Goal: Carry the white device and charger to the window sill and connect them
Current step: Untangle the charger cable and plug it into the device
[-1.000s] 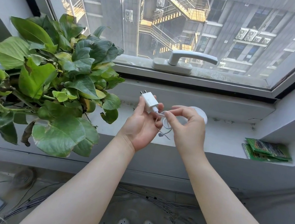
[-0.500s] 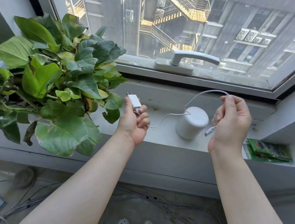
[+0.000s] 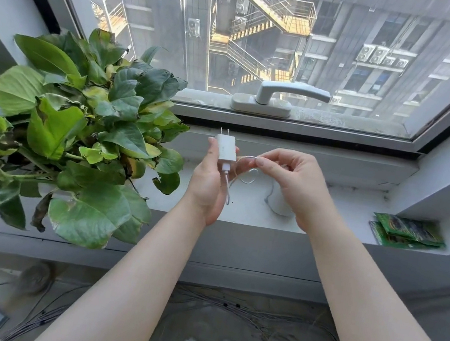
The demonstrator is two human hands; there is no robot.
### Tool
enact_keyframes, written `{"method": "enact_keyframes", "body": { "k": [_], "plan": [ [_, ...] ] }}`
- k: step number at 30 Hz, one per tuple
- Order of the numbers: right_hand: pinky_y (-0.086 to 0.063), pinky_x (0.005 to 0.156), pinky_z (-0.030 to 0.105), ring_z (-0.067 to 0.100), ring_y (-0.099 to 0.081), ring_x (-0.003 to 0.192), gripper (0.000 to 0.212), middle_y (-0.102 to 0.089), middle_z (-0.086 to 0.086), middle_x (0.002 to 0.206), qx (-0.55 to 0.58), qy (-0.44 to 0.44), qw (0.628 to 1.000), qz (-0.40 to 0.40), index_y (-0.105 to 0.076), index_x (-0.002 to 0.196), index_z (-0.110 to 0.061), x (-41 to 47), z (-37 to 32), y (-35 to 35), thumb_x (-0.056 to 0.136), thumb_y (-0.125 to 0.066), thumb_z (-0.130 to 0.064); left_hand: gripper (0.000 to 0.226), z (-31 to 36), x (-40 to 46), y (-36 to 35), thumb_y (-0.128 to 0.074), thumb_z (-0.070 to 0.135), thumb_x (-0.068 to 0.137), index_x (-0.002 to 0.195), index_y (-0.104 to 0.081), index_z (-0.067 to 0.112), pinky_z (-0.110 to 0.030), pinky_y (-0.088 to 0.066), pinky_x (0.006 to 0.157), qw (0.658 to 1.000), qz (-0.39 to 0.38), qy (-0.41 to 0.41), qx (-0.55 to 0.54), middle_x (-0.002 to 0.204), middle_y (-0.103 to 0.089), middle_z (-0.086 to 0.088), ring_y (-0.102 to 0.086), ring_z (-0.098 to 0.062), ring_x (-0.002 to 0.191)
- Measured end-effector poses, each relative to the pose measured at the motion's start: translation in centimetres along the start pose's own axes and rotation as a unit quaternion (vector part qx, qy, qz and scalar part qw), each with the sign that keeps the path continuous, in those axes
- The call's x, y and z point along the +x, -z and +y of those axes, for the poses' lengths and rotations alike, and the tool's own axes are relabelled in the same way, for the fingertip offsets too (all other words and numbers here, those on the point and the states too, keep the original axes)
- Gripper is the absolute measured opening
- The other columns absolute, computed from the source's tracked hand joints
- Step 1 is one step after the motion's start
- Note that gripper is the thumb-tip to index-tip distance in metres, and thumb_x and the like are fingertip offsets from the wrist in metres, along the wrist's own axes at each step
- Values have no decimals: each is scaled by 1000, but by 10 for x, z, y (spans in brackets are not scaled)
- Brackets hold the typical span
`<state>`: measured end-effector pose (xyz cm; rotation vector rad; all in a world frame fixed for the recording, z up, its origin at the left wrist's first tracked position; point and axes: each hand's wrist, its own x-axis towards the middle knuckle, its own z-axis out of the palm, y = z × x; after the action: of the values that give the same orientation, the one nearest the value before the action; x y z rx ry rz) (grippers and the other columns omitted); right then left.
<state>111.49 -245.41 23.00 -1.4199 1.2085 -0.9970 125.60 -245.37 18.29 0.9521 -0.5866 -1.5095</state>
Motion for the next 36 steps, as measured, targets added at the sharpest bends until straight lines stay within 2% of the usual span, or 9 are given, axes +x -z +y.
{"method": "enact_keyframes", "body": {
  "k": [3,5,10,13,18,22,26,30,36],
  "plan": [
    [-40,54,5,-6,-56,47,13,-67,-9,56,51,4,998,48,-70,88,9,2,4,-10,86,-64,-2,46,-5,1,-6,-27,52,98,104,-45,10,-30,-54,75,998,15,-20,60,64,-50,0,-55,-10,53],
    [-40,52,7,-4,-56,46,12,-65,-12,50,55,-3,996,69,-70,89,8,1,8,-20,85,-65,-2,38,-6,1,-9,-30,50,98,98,-45,15,-26,-46,62,996,28,-25,82,68,-43,0,-45,-10,54],
    [-56,71,23,11,-67,74,16,-74,6,86,59,-19,994,94,-70,94,-16,-9,33,-39,80,-74,-10,25,-7,1,-12,-34,41,100,90,-40,20,-32,-46,67,999,43,-22,17,79,-53,-1,-53,-14,71],
    [-55,68,19,7,-64,72,21,-73,-3,84,-13,-7,995,102,-70,96,-20,-15,42,-45,78,-74,-12,19,-13,4,-10,-34,37,101,95,-39,20,-31,-47,60,998,56,-18,39,82,-51,-3,-51,-16,69],
    [-51,64,13,-2,-63,68,16,-70,-8,78,-58,-22,992,114,-68,93,-20,-7,56,-39,81,-70,-9,22,-15,7,-6,-36,33,101,112,-40,14,-24,-48,68,988,68,14,138,81,-58,0,-58,-12,72],
    [-58,73,36,15,-66,67,19,-74,9,80,-50,-96,987,118,-66,101,-16,1,77,-40,82,-67,-12,22,-19,19,4,-44,32,99,107,-44,11,-12,-43,60,956,71,17,284,82,-62,0,-55,-10,74],
    [-45,64,19,22,-67,79,17,-72,11,85,-60,-117,982,138,-53,102,-16,5,91,-52,87,-59,-11,27,-34,38,19,-62,39,86,93,-53,15,-35,-49,80,909,131,27,394,92,-65,-3,-62,-24,87],
    [-44,70,28,22,-60,85,11,-63,4,89,-97,-114,978,147,-54,102,-11,11,104,-62,92,-50,-7,36,-38,44,20,-72,43,78,87,-57,11,-28,-37,67,859,188,-1,476,80,-59,2,-53,-19,75],
    [-42,85,32,28,-56,101,18,-64,12,106,-234,-52,962,129,-60,106,-4,9,131,-67,93,-48,-5,44,-45,50,23,-72,45,75,90,-54,8,-30,-37,66,793,203,-16,575,92,-61,-8,-55,-27,84]
  ]
}}
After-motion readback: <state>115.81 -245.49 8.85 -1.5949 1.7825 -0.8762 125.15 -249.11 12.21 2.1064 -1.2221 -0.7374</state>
